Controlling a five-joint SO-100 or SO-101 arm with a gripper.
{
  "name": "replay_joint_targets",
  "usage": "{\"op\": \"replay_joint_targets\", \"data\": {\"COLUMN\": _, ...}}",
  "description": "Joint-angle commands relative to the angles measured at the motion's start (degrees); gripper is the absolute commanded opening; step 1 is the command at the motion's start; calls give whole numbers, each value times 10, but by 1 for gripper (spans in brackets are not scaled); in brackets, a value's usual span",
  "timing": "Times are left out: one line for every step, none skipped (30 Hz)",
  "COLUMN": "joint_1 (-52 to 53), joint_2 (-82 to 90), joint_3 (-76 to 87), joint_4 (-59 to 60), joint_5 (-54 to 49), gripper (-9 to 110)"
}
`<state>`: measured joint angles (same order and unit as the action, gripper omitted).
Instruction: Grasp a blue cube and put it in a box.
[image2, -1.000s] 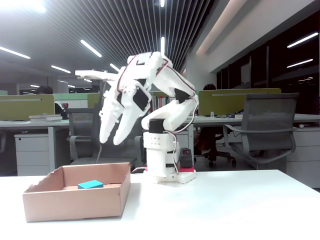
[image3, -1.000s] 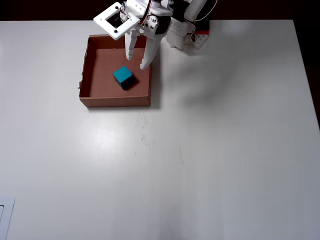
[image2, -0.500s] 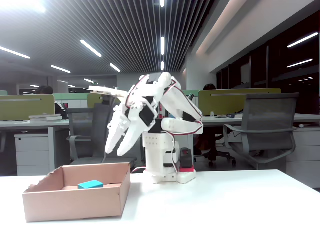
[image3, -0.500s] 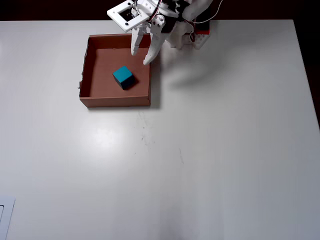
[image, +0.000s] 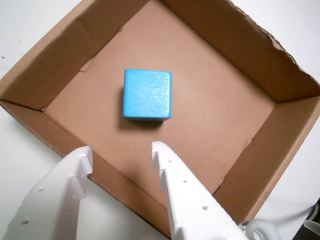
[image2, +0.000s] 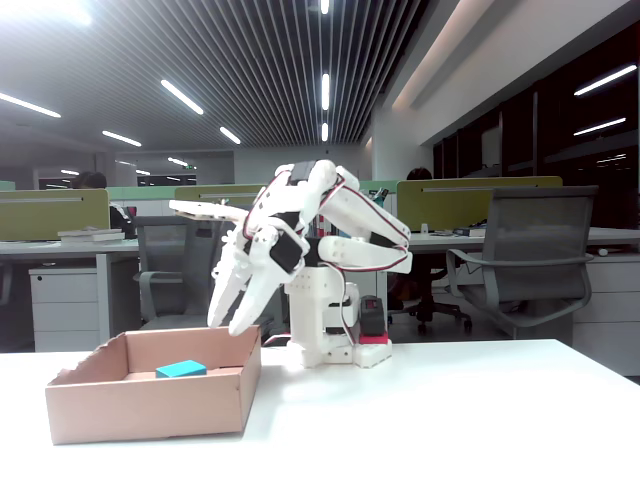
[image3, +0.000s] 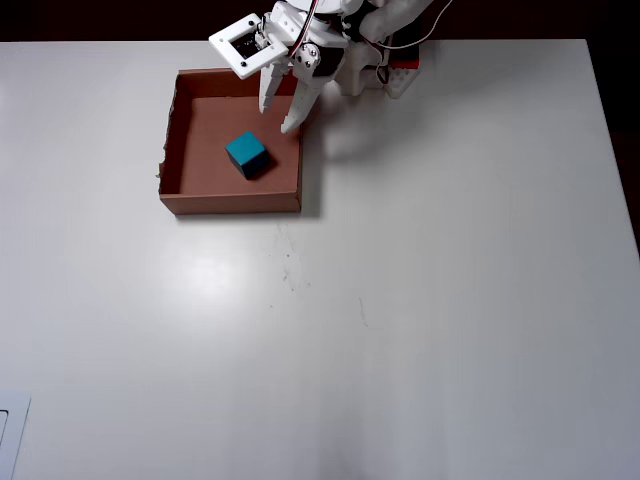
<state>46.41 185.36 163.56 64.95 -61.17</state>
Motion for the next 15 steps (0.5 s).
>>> {"op": "replay_joint_targets", "data": {"joint_1": 8, "joint_2": 3, "joint_3": -12, "joint_4": -4, "joint_5": -8, "gripper": 14}}
{"op": "replay_joint_targets", "data": {"joint_1": 10, "joint_2": 3, "joint_3": -12, "joint_4": -4, "joint_5": -8, "gripper": 14}}
{"op": "replay_joint_targets", "data": {"joint_1": 15, "joint_2": 3, "joint_3": -12, "joint_4": -1, "joint_5": -8, "gripper": 14}}
{"op": "replay_joint_targets", "data": {"joint_1": 18, "joint_2": 3, "joint_3": -12, "joint_4": 0, "joint_5": -8, "gripper": 14}}
{"op": "replay_joint_targets", "data": {"joint_1": 18, "joint_2": 3, "joint_3": -12, "joint_4": 1, "joint_5": -8, "gripper": 14}}
{"op": "replay_joint_targets", "data": {"joint_1": 19, "joint_2": 3, "joint_3": -12, "joint_4": 1, "joint_5": -8, "gripper": 14}}
{"op": "replay_joint_targets", "data": {"joint_1": 20, "joint_2": 3, "joint_3": -14, "joint_4": 3, "joint_5": -7, "gripper": 14}}
{"op": "replay_joint_targets", "data": {"joint_1": 20, "joint_2": 3, "joint_3": -16, "joint_4": 4, "joint_5": -7, "gripper": 14}}
{"op": "replay_joint_targets", "data": {"joint_1": 20, "joint_2": 3, "joint_3": -18, "joint_4": 5, "joint_5": -7, "gripper": 14}}
{"op": "replay_joint_targets", "data": {"joint_1": 21, "joint_2": 3, "joint_3": -22, "joint_4": 6, "joint_5": -5, "gripper": 14}}
{"op": "replay_joint_targets", "data": {"joint_1": 21, "joint_2": 3, "joint_3": -26, "joint_4": 7, "joint_5": -3, "gripper": 14}}
{"op": "replay_joint_targets", "data": {"joint_1": 21, "joint_2": 3, "joint_3": -30, "joint_4": 9, "joint_5": -3, "gripper": 14}}
{"op": "replay_joint_targets", "data": {"joint_1": 21, "joint_2": 3, "joint_3": -31, "joint_4": 8, "joint_5": -2, "gripper": 14}}
{"op": "replay_joint_targets", "data": {"joint_1": 23, "joint_2": 3, "joint_3": -31, "joint_4": 6, "joint_5": -2, "gripper": 13}}
{"op": "replay_joint_targets", "data": {"joint_1": 25, "joint_2": 3, "joint_3": -32, "joint_4": 5, "joint_5": -3, "gripper": 13}}
